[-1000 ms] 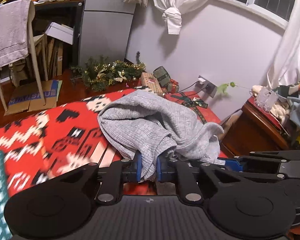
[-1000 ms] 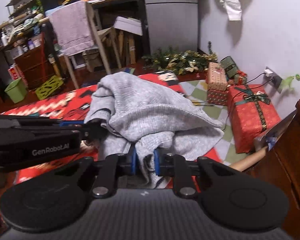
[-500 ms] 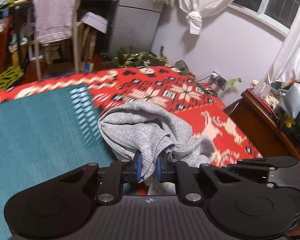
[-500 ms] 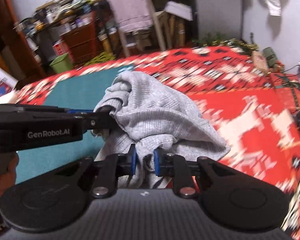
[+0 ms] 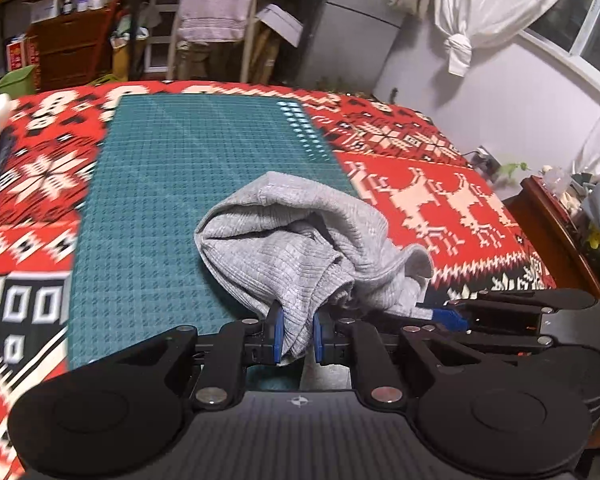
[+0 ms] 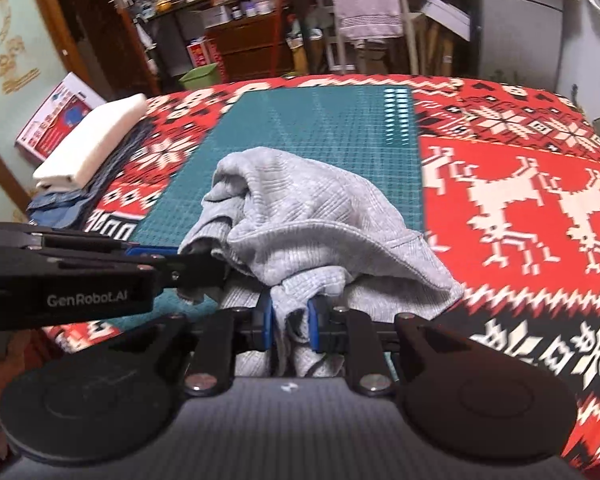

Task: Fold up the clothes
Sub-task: 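Lift the grey shirt with both grippers and carry it over the green mat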

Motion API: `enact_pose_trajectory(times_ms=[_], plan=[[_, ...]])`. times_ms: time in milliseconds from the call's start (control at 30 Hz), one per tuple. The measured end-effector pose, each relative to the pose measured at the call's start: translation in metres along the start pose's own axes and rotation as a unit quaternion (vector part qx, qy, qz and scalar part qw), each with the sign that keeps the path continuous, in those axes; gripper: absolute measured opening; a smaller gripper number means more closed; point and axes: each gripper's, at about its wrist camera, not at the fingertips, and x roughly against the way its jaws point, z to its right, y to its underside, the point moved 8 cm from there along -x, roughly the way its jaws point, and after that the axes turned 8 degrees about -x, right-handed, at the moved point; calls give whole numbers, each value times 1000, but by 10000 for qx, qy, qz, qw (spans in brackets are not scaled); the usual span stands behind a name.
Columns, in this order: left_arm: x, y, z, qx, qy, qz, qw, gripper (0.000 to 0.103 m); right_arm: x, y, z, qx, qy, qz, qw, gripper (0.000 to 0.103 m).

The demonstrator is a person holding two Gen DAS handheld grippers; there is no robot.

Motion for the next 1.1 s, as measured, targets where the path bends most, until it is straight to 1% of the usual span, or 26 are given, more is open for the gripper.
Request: enact_pose_trajectory(times_ms=[133,300,367,467,533,633,800,900,1000,1100], plan=[[13,18,-13,100,-119,44,9999,14,-5,12,-10,66,-14,-46,10000,19],[21,36,-28,267,-189,2,9995,14,-7,22,-13,14,28,-67,10000,21],[23,39,-31,276,-181,-6,9995,14,-5,23,-10,-6,22,-67,10000,23],[29,37,-31,151,-213,106,9996,15,-1,20,-6,-44,30,18,10000,25],[33,36,-29,38,-222,169,9996,25,-1,17,-3,-39,56,40,10000,26],[40,34,-26,-180,-281,193,9993,31,1,14,0,-57,68,43,10000,29],[47,25,-27,-564,-507,269,9968,36,7,11,5,-74,75,112,9999,38],[48,15,-25,-871,-622,365,9936,37,12,10,9,-92,63,134,9998,40],[43,3,-17,-1514,-677,389,9854,37,18,9,15,-164,53,162,9997,42],[34,-8,-6,-2290,-759,369,9698,37,24,8,23,-261,47,201,9994,43]])
